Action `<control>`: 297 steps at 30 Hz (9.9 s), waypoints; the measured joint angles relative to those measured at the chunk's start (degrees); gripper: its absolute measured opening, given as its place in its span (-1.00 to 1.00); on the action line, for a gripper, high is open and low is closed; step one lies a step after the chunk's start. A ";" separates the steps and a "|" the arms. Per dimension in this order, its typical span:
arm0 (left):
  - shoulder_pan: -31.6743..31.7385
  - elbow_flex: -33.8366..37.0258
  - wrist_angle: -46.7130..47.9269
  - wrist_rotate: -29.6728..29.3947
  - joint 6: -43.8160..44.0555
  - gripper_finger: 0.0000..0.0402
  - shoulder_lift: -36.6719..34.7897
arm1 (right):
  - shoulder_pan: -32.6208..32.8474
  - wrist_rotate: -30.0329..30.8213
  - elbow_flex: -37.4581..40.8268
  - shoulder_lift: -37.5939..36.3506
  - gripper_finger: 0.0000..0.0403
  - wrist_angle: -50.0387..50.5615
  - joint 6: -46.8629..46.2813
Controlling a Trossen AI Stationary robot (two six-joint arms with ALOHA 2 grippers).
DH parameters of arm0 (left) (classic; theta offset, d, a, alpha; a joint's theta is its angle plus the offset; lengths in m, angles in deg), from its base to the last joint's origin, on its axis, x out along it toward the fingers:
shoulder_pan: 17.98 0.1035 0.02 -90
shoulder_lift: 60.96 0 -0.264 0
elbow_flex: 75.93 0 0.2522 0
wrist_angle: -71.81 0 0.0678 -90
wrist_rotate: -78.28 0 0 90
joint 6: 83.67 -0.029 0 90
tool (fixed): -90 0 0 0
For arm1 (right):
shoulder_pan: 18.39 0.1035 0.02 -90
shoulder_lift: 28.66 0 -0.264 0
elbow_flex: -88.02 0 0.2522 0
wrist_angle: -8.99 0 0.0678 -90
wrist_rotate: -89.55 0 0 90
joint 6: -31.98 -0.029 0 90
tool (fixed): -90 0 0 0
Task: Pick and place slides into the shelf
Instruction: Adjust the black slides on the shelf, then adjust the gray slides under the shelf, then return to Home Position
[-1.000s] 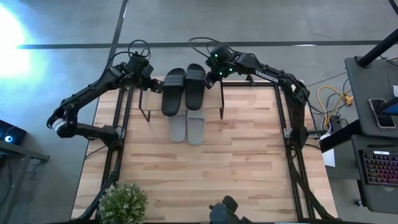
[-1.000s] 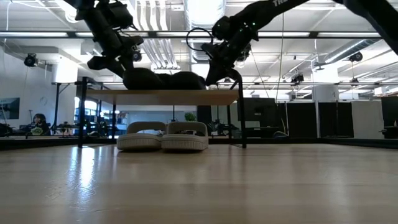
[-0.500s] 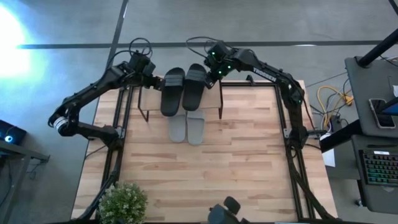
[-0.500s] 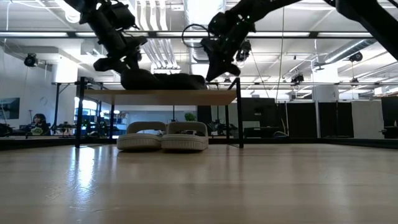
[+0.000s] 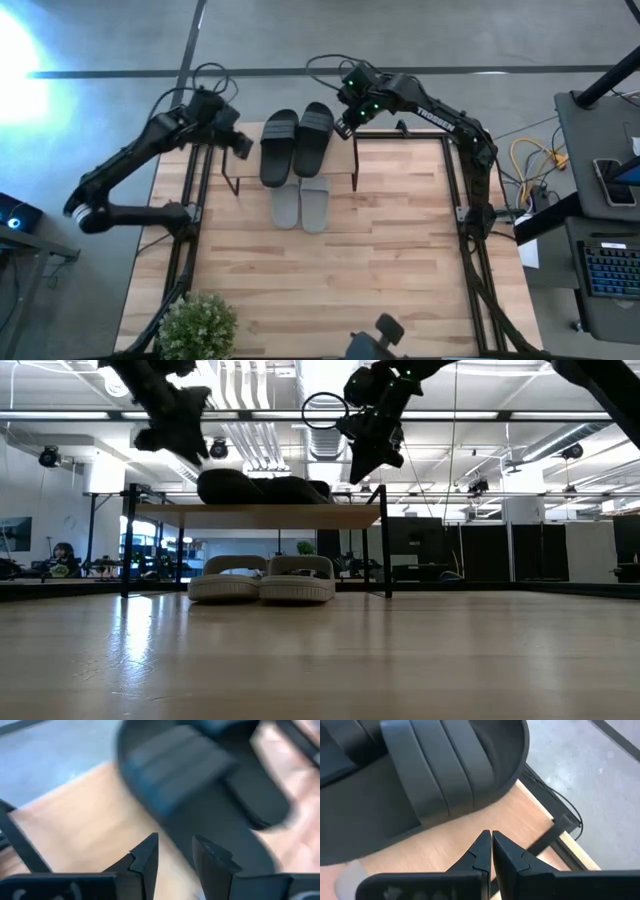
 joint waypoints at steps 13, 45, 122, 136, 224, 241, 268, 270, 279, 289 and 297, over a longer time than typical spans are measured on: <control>-19.22 0.57 5.42 2.87 4.79 -0.48 -3.34 | -5.52 -4.76 -1.79 3.98 -0.96 -16.13 -11.05; -29.82 0.42 2.15 -8.64 3.61 -0.48 13.87 | -3.31 -8.09 -3.71 10.53 -0.96 -19.35 -7.59; -5.74 0.57 7.97 -11.89 8.55 -0.48 -2.07 | 2.10 -3.59 -2.40 2.75 -0.96 6.56 4.85; -21.16 7.25 6.37 -2.94 12.15 -0.48 -8.75 | 11.12 -3.41 9.05 -7.02 -0.96 10.50 -1.70; -73.90 27.09 -12.50 -45.82 57.11 -1.00 9.01 | 30.99 14.20 43.22 4.43 -0.96 -58.74 -44.81; -71.77 31.95 -42.49 -45.66 32.92 -1.00 23.21 | 44.32 25.72 45.95 -12.28 -0.96 -47.15 -55.57; -50.38 32.59 -52.44 -43.58 5.82 -1.00 27.83 | 58.29 48.94 49.40 -24.22 -0.96 -11.35 -85.92; -50.30 32.52 -54.11 -42.27 5.55 -1.00 27.77 | 58.29 48.89 49.51 -24.20 -0.96 -11.39 -85.92; -55.71 26.79 -44.60 -42.02 6.90 -1.00 18.75 | 56.32 39.86 52.41 -24.31 -0.96 -12.13 -85.41; -65.87 23.98 -18.92 -43.16 37.42 -1.00 -0.88 | 50.20 27.79 59.64 -24.33 -0.96 -36.89 -71.14; -67.81 23.24 -6.71 -44.23 47.59 -1.00 -7.78 | 44.69 29.18 60.94 -24.31 -0.96 -38.73 -63.21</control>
